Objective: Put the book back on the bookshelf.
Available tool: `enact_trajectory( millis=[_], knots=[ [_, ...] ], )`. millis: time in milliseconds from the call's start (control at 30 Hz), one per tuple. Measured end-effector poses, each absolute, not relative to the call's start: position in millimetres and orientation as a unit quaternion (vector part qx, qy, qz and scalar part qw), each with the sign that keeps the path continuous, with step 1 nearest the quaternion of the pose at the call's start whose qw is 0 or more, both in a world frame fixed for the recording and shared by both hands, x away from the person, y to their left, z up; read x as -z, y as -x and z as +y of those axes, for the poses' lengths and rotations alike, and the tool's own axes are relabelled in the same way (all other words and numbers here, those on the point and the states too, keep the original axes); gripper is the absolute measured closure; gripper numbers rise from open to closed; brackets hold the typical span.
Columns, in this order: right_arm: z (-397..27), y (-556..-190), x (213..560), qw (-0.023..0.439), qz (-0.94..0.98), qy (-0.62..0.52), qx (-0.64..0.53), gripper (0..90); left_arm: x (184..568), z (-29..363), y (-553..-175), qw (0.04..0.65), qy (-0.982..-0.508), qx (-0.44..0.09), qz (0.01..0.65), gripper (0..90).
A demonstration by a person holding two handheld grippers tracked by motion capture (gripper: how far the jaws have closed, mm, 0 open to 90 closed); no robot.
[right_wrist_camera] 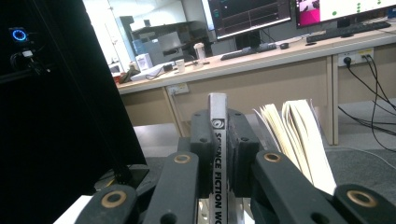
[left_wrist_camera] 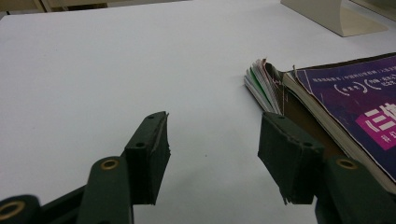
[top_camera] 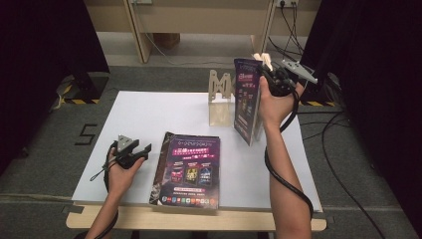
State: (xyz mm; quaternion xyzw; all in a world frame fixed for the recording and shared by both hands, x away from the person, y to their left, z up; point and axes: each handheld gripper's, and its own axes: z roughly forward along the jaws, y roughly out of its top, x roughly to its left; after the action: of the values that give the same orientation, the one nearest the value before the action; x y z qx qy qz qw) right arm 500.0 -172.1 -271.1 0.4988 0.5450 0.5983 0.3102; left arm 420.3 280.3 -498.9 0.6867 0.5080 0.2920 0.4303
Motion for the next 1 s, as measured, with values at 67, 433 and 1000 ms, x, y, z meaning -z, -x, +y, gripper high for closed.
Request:
enact_trajectory(
  millis=[67,433,1000],
  knots=[
    [-172,-501,270,0.31,0.545,-0.498,-0.599,83.7,499,280,-420,0.43,-0.687,-0.292,0.508,42.2],
    [-171,-506,267,0.314,0.544,-0.497,-0.599,83.7,499,280,-420,0.431,-0.687,-0.293,0.507,42.2],
    [-166,-515,264,0.317,0.544,-0.497,-0.596,83.6,499,281,-420,0.431,-0.687,-0.293,0.506,42.2]
  ],
)
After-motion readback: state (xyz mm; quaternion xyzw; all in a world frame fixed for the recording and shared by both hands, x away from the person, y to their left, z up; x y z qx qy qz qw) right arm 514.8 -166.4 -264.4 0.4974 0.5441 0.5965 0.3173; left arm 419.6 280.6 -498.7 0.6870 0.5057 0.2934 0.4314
